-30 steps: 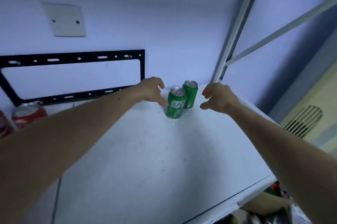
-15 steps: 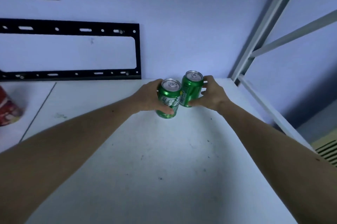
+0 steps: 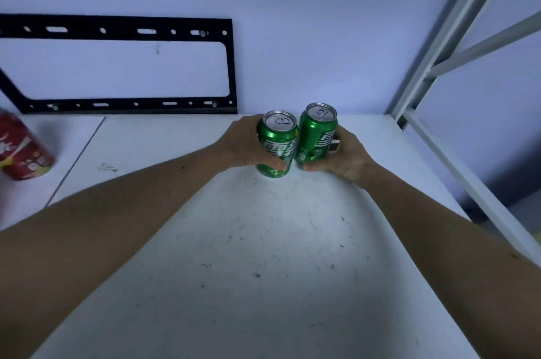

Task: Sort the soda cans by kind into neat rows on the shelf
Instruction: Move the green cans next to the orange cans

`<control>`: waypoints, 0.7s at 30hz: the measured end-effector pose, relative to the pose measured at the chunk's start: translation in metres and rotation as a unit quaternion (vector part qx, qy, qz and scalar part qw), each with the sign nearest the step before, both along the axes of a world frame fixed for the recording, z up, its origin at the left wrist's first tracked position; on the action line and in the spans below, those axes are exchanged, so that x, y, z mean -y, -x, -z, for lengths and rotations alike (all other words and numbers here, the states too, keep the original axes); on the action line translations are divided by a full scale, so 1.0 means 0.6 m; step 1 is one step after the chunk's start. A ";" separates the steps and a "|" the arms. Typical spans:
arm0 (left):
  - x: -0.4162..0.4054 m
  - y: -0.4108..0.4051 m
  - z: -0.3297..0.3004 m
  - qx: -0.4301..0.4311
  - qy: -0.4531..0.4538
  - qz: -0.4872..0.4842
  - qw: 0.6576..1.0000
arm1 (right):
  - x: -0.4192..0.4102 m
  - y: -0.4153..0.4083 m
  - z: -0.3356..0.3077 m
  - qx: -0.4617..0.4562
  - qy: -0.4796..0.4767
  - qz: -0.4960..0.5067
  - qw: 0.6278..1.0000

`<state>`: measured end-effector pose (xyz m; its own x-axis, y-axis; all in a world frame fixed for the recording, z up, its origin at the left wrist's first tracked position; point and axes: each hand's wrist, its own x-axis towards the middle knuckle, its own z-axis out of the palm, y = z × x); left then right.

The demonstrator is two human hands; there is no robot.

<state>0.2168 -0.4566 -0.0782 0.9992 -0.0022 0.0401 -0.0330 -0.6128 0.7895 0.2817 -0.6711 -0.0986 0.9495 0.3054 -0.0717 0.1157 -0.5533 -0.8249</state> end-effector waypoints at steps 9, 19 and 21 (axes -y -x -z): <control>-0.037 0.041 -0.041 -0.022 -0.008 -0.039 0.999 | -0.024 0.006 -0.035 0.016 -0.031 0.011 0.999; -0.208 0.201 -0.211 -0.002 -0.025 -0.133 0.991 | -0.189 0.087 -0.240 0.100 -0.043 -0.109 0.988; -0.256 0.257 -0.245 0.012 -0.032 -0.154 0.987 | -0.245 0.124 -0.278 0.102 -0.062 -0.137 0.983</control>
